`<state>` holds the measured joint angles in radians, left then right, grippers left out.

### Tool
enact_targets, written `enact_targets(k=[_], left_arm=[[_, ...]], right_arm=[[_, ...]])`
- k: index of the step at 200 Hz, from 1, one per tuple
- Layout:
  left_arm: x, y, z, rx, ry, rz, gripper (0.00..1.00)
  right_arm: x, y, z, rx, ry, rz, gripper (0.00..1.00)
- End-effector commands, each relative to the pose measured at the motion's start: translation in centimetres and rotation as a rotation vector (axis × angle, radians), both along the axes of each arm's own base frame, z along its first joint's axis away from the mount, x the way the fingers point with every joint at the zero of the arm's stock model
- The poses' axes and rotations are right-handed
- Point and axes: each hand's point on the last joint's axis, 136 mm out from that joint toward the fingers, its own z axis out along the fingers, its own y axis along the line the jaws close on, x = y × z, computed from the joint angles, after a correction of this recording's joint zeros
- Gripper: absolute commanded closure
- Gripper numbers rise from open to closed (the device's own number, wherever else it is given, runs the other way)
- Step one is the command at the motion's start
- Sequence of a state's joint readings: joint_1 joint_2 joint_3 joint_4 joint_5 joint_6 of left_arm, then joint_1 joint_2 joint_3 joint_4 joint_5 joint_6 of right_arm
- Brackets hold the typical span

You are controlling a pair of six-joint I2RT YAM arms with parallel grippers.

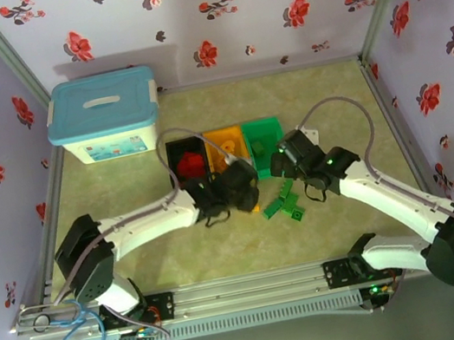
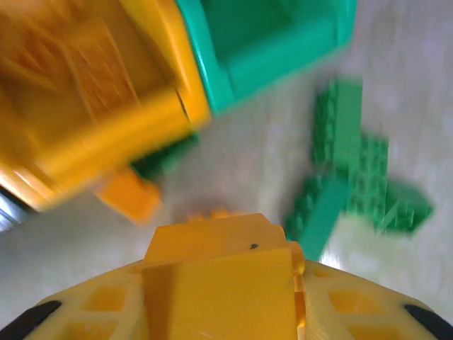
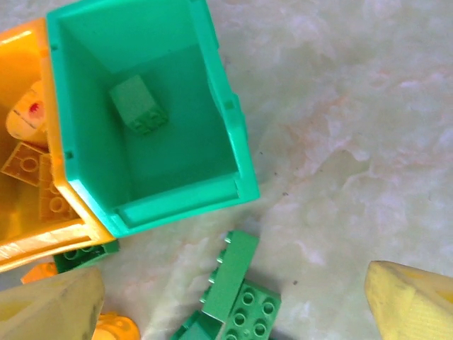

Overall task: Sort the legos into containers by color
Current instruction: Pick up the lego from the middle-left of the table, then place the lego in the container, then pick up the lego from the center of the table.

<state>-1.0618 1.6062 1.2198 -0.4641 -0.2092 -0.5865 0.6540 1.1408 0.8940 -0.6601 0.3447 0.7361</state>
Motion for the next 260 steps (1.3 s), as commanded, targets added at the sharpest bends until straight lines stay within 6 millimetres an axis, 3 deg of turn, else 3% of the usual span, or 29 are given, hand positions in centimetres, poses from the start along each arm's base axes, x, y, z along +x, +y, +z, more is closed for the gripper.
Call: enact_targets(k=[1, 41, 48, 59, 68, 104, 147, 209, 231, 260], left_arm=[[4.8, 0.8, 3.3, -0.034, -0.071, 0.037, 0.65], [11.2, 1.3, 3.0, -0.023, -0.058, 0.109, 0.62], [11.9, 1.4, 2.9, -0.016, -0.055, 0.12, 0.52], [12.6, 1.5, 2.9, -0.002, -0.044, 0.133, 0.22], [12.6, 1.5, 3.3, 0.0, -0.047, 0.136, 0.16], [11.0, 1.8, 6.1, -0.074, -0.104, 0.124, 0.12], [7.0, 3.4, 8.1, -0.124, -0.158, 0.108, 0.13], [2.0, 7.0, 4.8, -0.123, -0.132, 0.145, 0.14], [1.0, 8.1, 3.6, -0.121, -0.113, 0.166, 0.14], [0.3, 9.4, 2.8, -0.11, -0.112, 0.181, 0.15]], right_arm=[[-1.0, -1.1, -0.9, -0.001, 0.022, -0.039, 0.05], [-2.7, -1.4, -2.4, 0.033, 0.066, -0.03, 0.07], [-3.0, -1.4, -2.7, 0.038, 0.07, -0.029, 0.09], [-3.2, -1.4, -3.3, 0.045, 0.08, -0.026, 0.11], [-3.4, -1.2, -3.7, 0.053, 0.09, -0.02, 0.13], [-3.3, -0.1, -5.4, 0.079, 0.125, 0.001, 0.26], [-2.1, 1.1, -6.9, 0.067, 0.156, 0.013, 0.32], [0.3, 1.9, -10.6, -0.058, 0.221, 0.019, 0.35], [0.5, 2.2, -11.8, -0.088, 0.261, 0.032, 0.46], [0.2, 2.1, -12.3, -0.1, 0.285, 0.038, 0.69]])
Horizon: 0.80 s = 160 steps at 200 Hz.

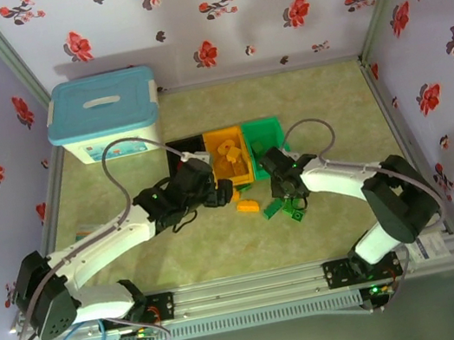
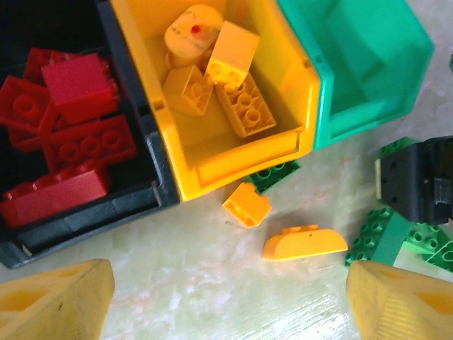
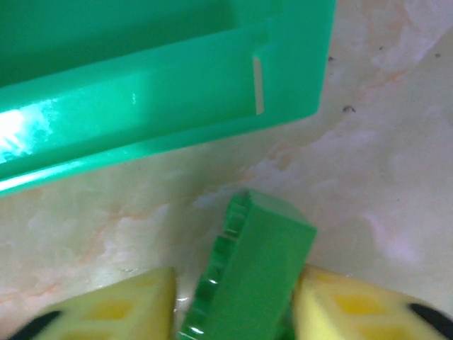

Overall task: Sort the legos into containers by color
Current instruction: Pick up the lego from the center of the table, then place the lego in the container.

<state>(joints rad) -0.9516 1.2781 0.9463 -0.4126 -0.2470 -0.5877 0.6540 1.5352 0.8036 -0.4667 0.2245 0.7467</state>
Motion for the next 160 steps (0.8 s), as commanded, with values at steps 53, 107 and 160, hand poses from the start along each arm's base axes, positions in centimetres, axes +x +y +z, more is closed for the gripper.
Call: enact_targets(k=[53, 107, 160], left_arm=[[-0.9, 1.0, -0.2, -0.032, -0.033, 0.035, 0.16], [-4.1, -3.3, -2.4, -0.004, -0.016, -0.106, 0.16], [-7.3, -8.5, -4.1, 0.014, 0.009, -0.223, 0.19]], right_arm=[[0.8, -0.2, 5.7, 0.003, -0.1, 0.017, 0.81], [5.4, 1.2, 13.5, 0.041, -0.265, 0.052, 0.78], [10.7, 3.7, 14.0, -0.002, -0.201, 0.098, 0.1]])
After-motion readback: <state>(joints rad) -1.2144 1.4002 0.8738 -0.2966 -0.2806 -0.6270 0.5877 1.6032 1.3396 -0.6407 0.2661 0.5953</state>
